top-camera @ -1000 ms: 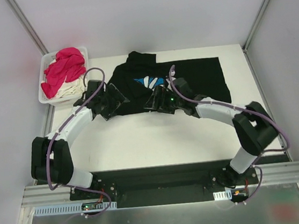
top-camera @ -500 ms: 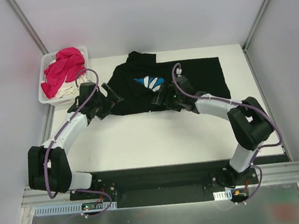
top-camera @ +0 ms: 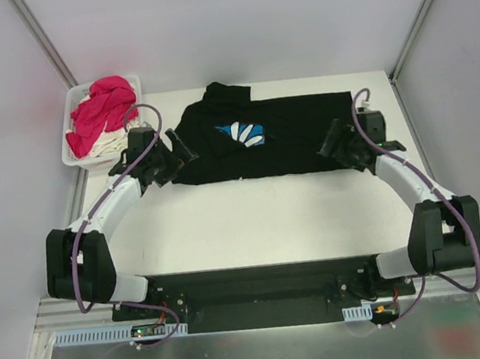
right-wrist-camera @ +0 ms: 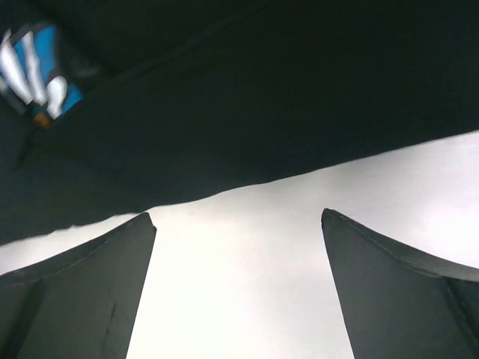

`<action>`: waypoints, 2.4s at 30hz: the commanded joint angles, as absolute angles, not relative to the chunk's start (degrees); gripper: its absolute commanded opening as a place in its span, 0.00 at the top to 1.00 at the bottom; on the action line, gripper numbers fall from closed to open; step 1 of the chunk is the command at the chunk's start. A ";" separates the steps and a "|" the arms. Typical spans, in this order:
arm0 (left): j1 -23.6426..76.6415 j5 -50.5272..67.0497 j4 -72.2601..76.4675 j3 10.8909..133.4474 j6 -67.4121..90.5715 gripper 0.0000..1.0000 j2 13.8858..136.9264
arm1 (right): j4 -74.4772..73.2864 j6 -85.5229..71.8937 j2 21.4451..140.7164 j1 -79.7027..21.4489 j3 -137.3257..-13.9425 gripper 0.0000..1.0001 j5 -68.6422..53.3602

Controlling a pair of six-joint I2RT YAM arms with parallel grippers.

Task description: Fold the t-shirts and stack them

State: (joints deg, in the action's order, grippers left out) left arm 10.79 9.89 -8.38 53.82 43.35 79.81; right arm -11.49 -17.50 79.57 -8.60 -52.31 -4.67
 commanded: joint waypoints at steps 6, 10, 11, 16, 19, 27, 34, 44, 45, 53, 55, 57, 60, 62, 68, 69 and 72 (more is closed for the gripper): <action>10.46 4.84 -11.86 60.03 37.01 0.01 81.74 | -22.76 -5.28 78.66 7.63 -54.67 0.04 -8.70; 10.46 5.89 -13.00 60.38 36.04 0.01 81.56 | -22.41 -5.54 77.96 11.77 -54.05 0.04 -10.98; 10.55 5.89 -13.01 60.47 35.86 0.01 81.48 | -22.41 -5.28 77.61 12.21 -53.88 0.04 -10.99; 10.55 6.94 -13.97 62.14 35.68 0.01 82.26 | -21.10 -5.10 75.85 13.80 -52.65 0.04 -11.95; 10.55 8.08 -14.24 62.84 36.91 0.01 82.62 | -20.48 -5.89 75.33 13.80 -52.56 0.04 -13.88; 11.86 8.01 -14.24 64.59 42.60 0.01 85.07 | -14.86 -12.81 71.73 12.14 -52.82 0.04 -20.65; 18.80 3.10 -11.00 77.76 55.10 0.01 99.30 | -8.09 -18.19 74.34 7.21 -54.49 0.04 -18.02; 20.04 0.79 -4.32 81.03 67.67 0.06 112.32 | -7.65 -21.18 81.91 6.42 -60.03 0.04 -18.72; 20.13 0.88 -4.05 81.38 67.59 0.06 112.85 | -7.65 -20.92 82.35 6.42 -60.29 0.04 -18.72; 20.39 1.58 -1.14 83.14 69.78 0.28 117.33 | -9.14 -19.34 85.34 6.50 -62.75 0.04 -18.63; 20.39 1.23 -0.97 83.41 70.13 0.30 118.21 | -9.58 -18.90 85.87 6.50 -63.54 0.04 -18.63; 20.39 0.71 -1.05 83.23 70.75 0.31 118.39 | -10.02 -18.63 86.04 6.50 -64.07 0.04 -18.63; 20.48 0.35 -0.97 83.23 71.01 0.36 118.56 | -10.63 -18.19 86.31 6.59 -64.95 0.04 -18.46; 20.39 0.35 -0.97 83.58 71.28 0.42 119.00 | -10.81 -18.11 86.66 6.59 -65.39 0.04 -18.54; 20.39 0.88 -0.88 86.31 70.84 0.97 120.76 | -11.60 -17.49 86.40 6.68 -65.66 0.04 -18.02; 20.39 0.70 -0.88 87.18 70.49 1.00 120.94 | -11.69 -17.40 86.48 6.68 -65.48 0.04 -18.02; 20.39 0.35 -0.62 89.64 68.47 1.00 121.55 | -11.95 -17.14 86.49 6.77 -65.04 0.04 -18.02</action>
